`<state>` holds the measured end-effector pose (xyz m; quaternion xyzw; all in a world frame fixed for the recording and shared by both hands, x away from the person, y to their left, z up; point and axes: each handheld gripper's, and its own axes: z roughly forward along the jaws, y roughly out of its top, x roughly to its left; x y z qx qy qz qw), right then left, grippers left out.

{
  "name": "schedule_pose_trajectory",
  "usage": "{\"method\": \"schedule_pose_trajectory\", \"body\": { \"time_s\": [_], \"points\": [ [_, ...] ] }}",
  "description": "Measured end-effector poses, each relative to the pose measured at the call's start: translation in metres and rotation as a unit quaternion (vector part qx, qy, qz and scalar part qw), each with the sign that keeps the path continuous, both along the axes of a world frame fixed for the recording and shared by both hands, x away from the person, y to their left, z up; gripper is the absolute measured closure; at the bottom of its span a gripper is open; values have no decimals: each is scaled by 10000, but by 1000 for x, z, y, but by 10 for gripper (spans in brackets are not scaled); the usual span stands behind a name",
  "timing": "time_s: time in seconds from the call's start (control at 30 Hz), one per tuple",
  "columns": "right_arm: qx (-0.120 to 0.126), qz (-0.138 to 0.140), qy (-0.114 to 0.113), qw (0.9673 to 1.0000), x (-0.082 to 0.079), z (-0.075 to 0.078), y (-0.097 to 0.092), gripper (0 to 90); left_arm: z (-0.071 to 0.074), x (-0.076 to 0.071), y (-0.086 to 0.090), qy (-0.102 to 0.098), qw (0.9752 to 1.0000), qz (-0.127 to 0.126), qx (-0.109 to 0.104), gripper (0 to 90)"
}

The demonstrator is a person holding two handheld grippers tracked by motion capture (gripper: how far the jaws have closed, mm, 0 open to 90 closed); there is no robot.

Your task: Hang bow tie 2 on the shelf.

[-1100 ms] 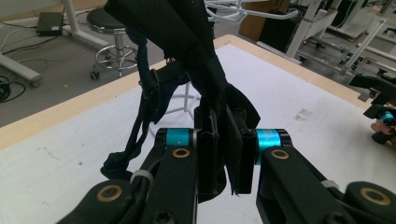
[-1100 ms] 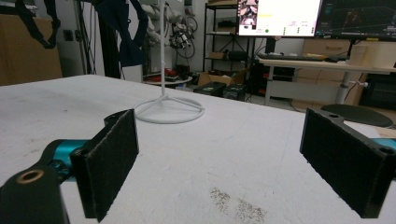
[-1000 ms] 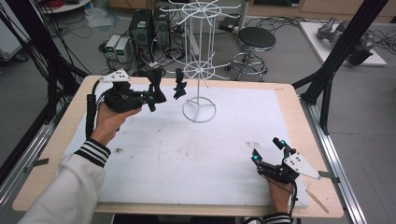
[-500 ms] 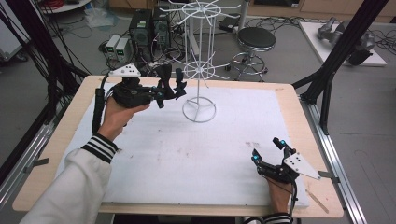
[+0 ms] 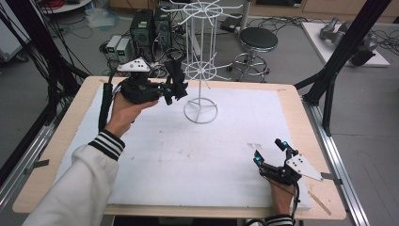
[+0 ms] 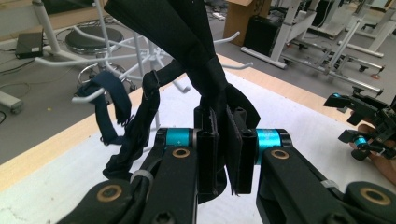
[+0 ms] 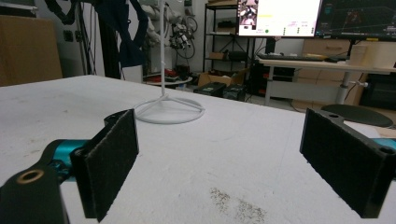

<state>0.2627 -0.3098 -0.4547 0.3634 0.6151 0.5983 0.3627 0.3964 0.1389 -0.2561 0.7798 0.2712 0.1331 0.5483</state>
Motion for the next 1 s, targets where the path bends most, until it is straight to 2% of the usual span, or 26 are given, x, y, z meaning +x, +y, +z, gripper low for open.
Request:
{"method": "schedule_pose_trajectory", "body": {
  "time_s": [0.47, 1.0],
  "points": [
    [-2, 4, -4, 10000, 0, 0, 0, 110, 7, 7, -13, 79, 9999, 74, -7, 832],
    [-4, 8, -25, 10000, 0, 0, 0, 110, 15, 6, -29, 96, 9999, 52, -77, 832]
  ]
}}
